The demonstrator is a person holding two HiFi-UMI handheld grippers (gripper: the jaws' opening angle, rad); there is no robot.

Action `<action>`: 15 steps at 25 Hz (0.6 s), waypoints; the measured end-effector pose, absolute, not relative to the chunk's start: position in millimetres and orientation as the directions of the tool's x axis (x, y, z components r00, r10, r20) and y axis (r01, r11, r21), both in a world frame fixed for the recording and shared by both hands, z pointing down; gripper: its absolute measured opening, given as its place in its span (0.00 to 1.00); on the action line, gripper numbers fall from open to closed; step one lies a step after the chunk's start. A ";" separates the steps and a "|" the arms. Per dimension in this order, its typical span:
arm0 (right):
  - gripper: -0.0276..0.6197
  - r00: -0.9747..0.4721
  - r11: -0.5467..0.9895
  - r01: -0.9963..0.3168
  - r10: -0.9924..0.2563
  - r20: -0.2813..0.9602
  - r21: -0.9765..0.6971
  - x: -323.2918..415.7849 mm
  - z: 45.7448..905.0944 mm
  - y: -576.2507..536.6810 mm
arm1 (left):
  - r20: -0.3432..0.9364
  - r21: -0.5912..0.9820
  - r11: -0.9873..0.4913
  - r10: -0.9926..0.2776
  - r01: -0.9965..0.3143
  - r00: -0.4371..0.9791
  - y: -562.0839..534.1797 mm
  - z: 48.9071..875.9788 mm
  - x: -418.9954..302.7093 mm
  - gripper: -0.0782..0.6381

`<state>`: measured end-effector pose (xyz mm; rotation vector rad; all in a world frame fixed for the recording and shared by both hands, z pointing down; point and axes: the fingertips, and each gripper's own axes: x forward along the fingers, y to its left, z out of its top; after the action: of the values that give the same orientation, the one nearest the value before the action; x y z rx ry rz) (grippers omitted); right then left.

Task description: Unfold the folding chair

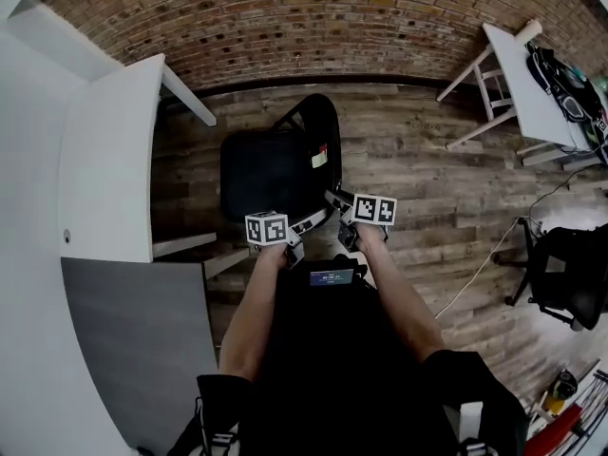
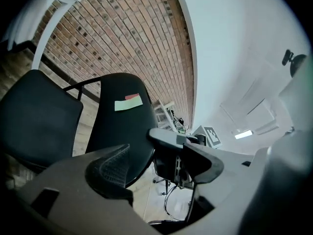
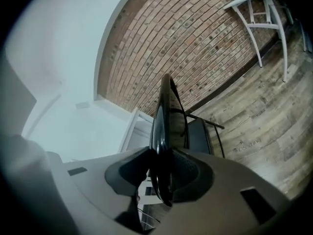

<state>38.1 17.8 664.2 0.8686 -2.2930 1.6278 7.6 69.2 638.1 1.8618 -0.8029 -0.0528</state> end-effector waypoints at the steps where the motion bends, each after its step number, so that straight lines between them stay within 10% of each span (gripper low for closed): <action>1: 0.22 -0.812 0.231 -0.562 -0.337 0.477 -0.794 38.7 663.8 19.5 | 0.328 0.841 -0.198 -0.555 -0.504 0.765 73.7 638.5 10.9 0.62; 15: 0.32 -0.925 0.352 -0.353 -0.269 0.268 -0.867 65.6 628.3 52.1 | 0.250 0.882 -0.145 -0.662 -0.448 0.706 127.7 587.3 34.6 0.62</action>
<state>65.6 52.1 628.3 0.5803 -2.5179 1.6449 34.6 127.7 587.3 1.7833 -0.8799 -0.2360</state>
